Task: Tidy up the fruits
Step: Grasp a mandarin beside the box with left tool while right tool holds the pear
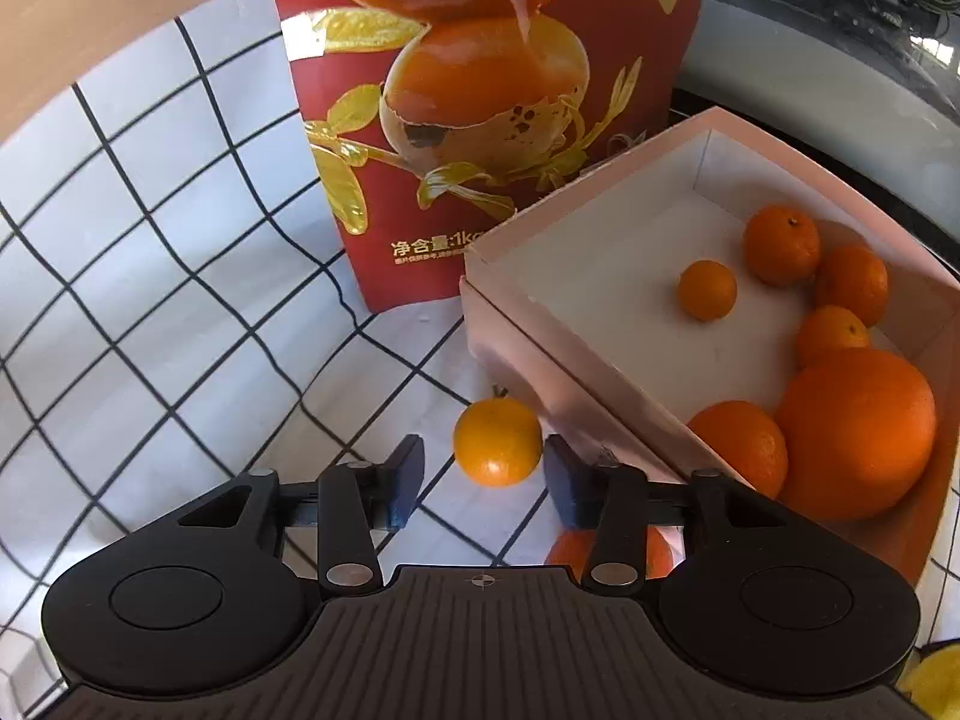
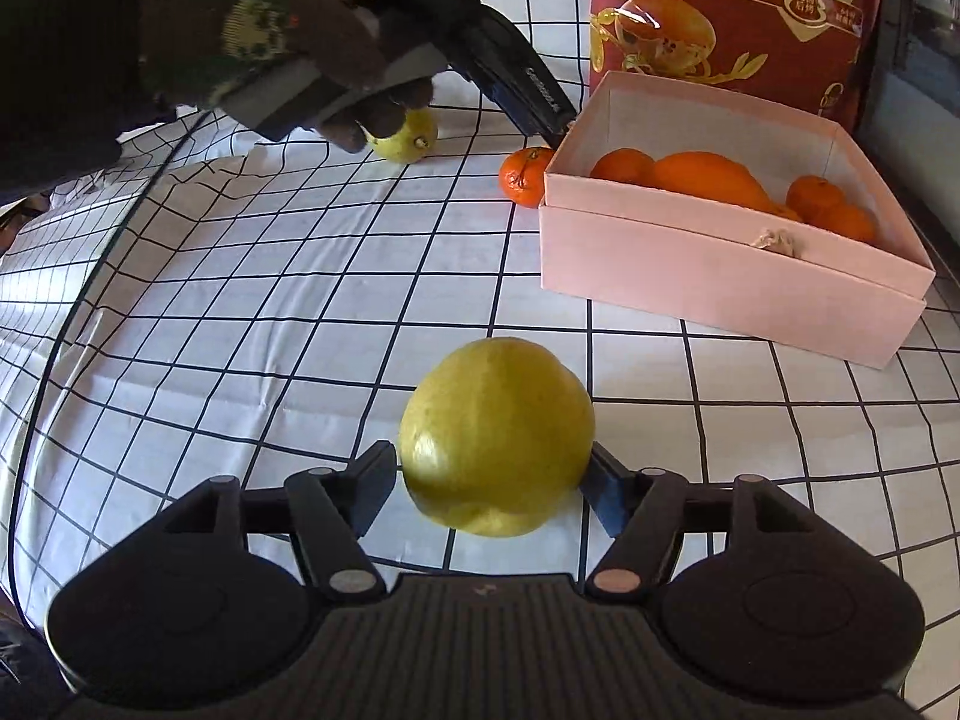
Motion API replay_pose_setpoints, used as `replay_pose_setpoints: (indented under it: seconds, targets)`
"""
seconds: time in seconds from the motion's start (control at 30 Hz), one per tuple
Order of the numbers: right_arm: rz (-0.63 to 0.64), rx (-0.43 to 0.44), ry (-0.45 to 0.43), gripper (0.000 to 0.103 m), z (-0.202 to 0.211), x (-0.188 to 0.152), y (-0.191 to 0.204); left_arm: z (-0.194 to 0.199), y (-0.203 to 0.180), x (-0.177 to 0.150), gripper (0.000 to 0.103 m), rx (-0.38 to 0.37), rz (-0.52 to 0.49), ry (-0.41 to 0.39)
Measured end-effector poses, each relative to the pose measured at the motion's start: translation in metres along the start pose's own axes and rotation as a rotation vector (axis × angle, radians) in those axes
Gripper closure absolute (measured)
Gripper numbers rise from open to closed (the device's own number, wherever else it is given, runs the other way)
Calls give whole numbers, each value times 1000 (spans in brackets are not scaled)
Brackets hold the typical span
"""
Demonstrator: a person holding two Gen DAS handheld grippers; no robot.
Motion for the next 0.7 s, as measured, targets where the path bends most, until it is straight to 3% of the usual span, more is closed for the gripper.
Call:
replay_pose_setpoints:
  seconds: [0.13, 0.37, 0.57, 0.7]
  targets:
    - [23, -7, 0, 33, 0, -2, 2, -4, 2, 1, 65, 14, 4, -24]
    - [61, -10, -2, 25, -3, -4, 5, 27, 17, -10, 66, 38, 173, -95]
    - [65, -31, -23, 19, -8, -3, 2, 96, 4, -70, 66, 47, 349, -171]
    - [82, -43, -41, 17, -10, -4, 2, 122, -17, -129, 66, 38, 497, -133]
Point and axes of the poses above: each gripper's, at about its wrist camera, not at the fingertips, and z roughly against the way its jaws point, y to its left, x to its top, the point moved 9 cm from there along -z, roughly the way its jaws point, and after that the axes turned 7 degrees about z, right-handed, at the moved point
